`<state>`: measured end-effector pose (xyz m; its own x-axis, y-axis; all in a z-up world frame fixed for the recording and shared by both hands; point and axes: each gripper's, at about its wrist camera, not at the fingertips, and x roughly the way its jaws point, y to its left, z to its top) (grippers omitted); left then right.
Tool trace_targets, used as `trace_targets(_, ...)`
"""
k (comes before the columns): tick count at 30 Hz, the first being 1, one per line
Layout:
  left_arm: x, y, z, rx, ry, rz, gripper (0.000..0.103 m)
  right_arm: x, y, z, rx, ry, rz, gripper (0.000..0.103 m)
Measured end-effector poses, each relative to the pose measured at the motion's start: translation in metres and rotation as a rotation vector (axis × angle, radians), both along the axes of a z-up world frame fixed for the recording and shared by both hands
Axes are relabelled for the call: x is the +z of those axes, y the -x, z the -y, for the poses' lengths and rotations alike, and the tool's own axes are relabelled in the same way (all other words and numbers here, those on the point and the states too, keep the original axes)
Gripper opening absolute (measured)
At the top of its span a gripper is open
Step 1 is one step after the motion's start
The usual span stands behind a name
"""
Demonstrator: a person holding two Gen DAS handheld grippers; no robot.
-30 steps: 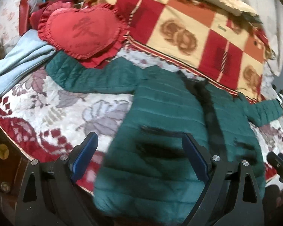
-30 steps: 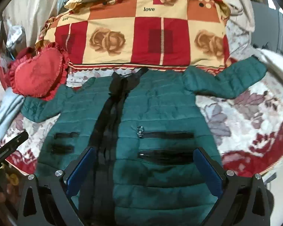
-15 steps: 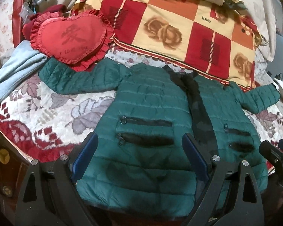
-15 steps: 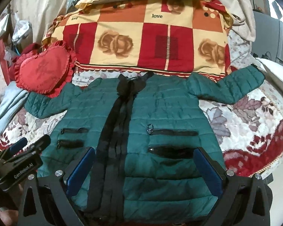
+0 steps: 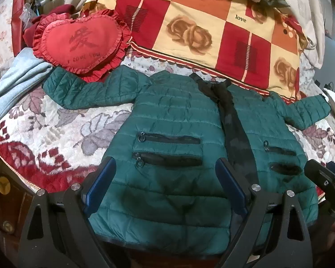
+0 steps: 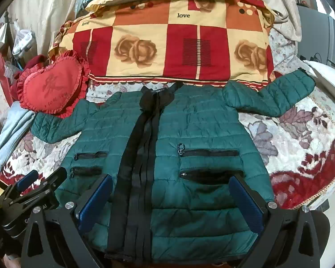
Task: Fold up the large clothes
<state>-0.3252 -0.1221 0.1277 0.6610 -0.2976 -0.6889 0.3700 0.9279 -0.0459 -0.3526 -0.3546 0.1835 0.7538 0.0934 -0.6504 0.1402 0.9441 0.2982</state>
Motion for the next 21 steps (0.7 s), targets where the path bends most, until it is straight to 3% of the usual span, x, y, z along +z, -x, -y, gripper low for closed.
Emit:
trace_targets(3, 0.000, 0.000, 0.001, 0.000, 0.000, 0.000, 0.091, -0.002, -0.005, 0.014, 0.017, -0.011, -0.013, 0.103)
trace_targets(21, -0.004, 0.001, 0.004, -0.014, 0.002, -0.023, 0.091, -0.042, 0.026, 0.005, 0.033, -0.007, -0.001, 0.103)
